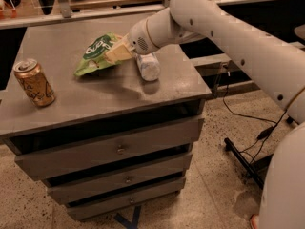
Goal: Move green rice chip bag near orange can
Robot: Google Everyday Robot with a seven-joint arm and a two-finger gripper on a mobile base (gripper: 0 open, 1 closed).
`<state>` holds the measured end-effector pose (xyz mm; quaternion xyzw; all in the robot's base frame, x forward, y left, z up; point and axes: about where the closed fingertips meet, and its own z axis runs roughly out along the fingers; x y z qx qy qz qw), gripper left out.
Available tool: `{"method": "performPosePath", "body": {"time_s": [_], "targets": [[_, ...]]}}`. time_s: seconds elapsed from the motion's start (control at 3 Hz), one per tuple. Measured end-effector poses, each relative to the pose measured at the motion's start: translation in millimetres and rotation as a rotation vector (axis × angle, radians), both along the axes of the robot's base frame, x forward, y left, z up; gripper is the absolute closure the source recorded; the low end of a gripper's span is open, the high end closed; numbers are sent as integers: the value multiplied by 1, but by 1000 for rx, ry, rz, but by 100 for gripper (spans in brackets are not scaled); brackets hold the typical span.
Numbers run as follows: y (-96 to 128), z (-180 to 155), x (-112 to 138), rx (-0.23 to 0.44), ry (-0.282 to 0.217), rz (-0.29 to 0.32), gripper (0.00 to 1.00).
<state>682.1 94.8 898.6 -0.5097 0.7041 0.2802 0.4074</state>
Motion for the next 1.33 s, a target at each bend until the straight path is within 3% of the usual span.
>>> {"method": "performPosePath", "body": {"time_s": [0.67,1.0,1.33], "targets": [[32,2,-38,-2,9,142,100],[38,0,-49,-7,26,165,83],[42,0,-55,-13,41,174,59]]}}
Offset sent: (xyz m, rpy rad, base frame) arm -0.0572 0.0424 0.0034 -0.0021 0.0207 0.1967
